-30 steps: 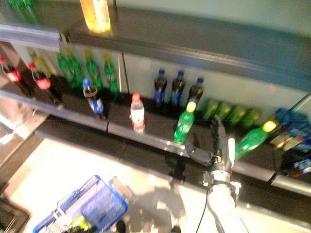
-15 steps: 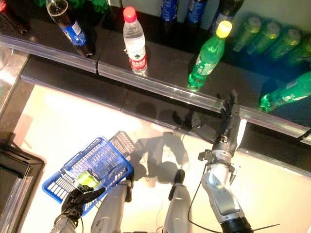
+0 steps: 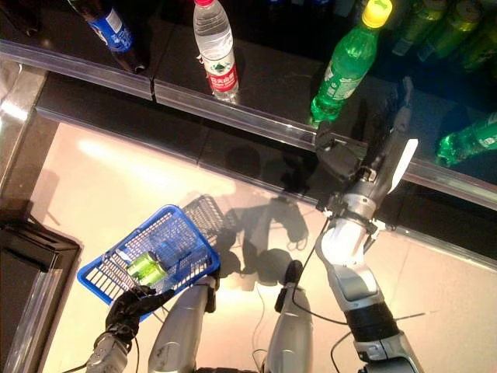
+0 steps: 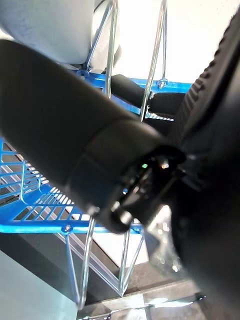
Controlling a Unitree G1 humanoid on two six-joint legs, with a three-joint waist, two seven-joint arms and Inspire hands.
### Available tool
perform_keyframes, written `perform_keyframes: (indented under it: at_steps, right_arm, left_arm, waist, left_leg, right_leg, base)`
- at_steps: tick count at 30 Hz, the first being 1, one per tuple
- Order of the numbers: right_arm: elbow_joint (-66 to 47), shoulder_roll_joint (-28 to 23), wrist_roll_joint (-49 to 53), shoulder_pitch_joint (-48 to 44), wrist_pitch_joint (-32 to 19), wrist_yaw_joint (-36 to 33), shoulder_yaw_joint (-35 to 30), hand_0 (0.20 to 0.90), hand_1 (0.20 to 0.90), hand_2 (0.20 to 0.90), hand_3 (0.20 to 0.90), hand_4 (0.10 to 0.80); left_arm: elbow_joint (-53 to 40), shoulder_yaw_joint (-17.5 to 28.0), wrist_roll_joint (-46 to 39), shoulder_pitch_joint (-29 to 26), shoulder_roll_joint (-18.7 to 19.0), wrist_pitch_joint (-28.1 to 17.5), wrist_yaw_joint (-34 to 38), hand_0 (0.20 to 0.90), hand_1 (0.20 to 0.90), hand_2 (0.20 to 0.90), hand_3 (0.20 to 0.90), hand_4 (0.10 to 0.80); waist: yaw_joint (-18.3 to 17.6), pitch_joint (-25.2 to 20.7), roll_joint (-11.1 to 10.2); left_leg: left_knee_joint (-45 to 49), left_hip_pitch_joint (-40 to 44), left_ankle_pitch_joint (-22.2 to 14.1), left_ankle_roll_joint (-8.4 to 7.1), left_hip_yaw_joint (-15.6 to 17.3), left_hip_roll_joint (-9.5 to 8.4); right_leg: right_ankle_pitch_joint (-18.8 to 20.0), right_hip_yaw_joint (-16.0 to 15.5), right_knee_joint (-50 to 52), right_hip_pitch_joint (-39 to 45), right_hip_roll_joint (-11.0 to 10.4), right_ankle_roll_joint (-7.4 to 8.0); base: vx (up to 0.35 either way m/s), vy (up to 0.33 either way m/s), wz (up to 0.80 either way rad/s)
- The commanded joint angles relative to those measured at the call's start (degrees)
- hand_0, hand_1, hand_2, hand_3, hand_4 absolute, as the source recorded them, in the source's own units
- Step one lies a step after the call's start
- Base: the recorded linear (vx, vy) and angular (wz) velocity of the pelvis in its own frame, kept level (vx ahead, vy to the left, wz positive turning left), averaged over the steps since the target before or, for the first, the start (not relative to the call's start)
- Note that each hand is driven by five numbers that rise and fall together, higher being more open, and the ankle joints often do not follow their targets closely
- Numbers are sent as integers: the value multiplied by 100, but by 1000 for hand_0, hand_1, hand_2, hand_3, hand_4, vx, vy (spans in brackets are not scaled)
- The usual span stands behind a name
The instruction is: Pick up the drink and place into the basket.
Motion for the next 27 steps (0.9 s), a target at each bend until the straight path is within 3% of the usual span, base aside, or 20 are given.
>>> perform_keyframes:
  at_steps: [1,8,18,27]
  right_arm:
    - [-403,-557,-264,-706,-219,-212,-492,900,900,900,900,800]
    - [-119,-605,-181,-1119,131,-175,-414,900,900,900,900,800]
    - [546,-595,212,-1688,75,-324,-410,900,900,900,900,800]
    - [1250,-903,823,-2402,-16,-545,-573,900,900,900,900,800]
  left_arm:
    - [-739,-500,128,389,-188,-269,-389,300,300,300,200,100]
    - [-831,-532,159,338,-153,-190,-370,300,300,300,200,100]
    - [-1021,-714,163,275,-81,-116,-275,300,300,300,200,100]
    - [-1126,-802,51,317,51,-105,-349,300,300,300,200,100]
  waist:
    - [150,-101,57]
    - [252,-8,93]
    - [402,-8,142]
    - [557,-8,208]
  left_leg:
    - [494,106,-246,-13,-397,124]
    - [529,16,-208,15,-441,85]
    - [612,-252,-208,53,-494,53]
    - [778,-409,-286,83,-520,9]
  right_leg:
    - [336,-205,-43,24,17,-149]
    - [333,-269,-40,30,-1,-179]
    - [364,-391,-108,-64,-53,-190]
    - [315,-469,-18,-114,-103,-210]
  base:
    - [0,0,0]
    - [0,0,0]
    - [9,4,4]
    - [5,8,1]
